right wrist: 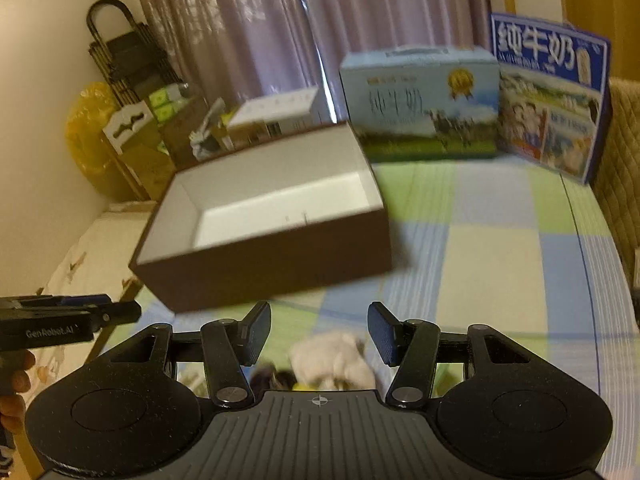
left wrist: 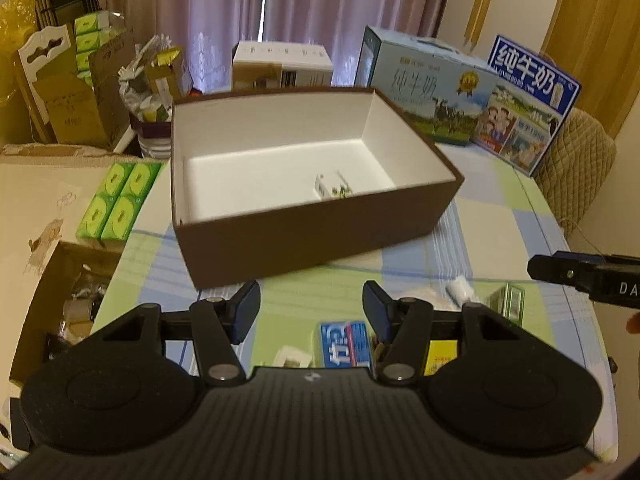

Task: Organize objects
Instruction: 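Withdraw both tools from the box back toward the table items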

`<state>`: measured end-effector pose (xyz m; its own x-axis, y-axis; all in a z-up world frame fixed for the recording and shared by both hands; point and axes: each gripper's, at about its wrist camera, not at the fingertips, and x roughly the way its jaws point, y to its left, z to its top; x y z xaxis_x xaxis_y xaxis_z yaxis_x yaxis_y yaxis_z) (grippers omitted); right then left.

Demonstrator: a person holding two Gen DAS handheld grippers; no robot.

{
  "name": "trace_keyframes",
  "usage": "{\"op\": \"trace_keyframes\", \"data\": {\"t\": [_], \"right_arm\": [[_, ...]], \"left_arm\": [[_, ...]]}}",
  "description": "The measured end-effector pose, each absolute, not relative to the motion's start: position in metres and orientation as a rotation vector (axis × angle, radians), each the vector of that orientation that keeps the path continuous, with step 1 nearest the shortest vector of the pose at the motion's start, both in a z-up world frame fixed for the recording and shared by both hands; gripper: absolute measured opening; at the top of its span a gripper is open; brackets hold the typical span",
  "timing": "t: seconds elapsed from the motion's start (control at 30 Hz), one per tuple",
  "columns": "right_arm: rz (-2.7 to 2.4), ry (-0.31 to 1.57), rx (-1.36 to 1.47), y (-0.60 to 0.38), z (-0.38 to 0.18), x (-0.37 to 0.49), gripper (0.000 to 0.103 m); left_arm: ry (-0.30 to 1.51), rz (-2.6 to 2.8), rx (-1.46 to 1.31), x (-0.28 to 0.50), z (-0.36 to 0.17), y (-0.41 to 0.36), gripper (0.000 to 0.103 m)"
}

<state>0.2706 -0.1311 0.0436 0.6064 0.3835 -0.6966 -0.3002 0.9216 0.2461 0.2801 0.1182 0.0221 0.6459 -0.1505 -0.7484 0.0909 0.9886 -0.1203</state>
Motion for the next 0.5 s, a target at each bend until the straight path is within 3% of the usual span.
{"op": "trace_keyframes", "data": {"t": [0.5], "right_arm": [[0.343, 0.941, 0.124, -0.148, 0.01, 0.234, 0.051]], "left_arm": [[0.924, -0.166, -0.065, 0.248, -0.001, 0.11, 0.052]]}}
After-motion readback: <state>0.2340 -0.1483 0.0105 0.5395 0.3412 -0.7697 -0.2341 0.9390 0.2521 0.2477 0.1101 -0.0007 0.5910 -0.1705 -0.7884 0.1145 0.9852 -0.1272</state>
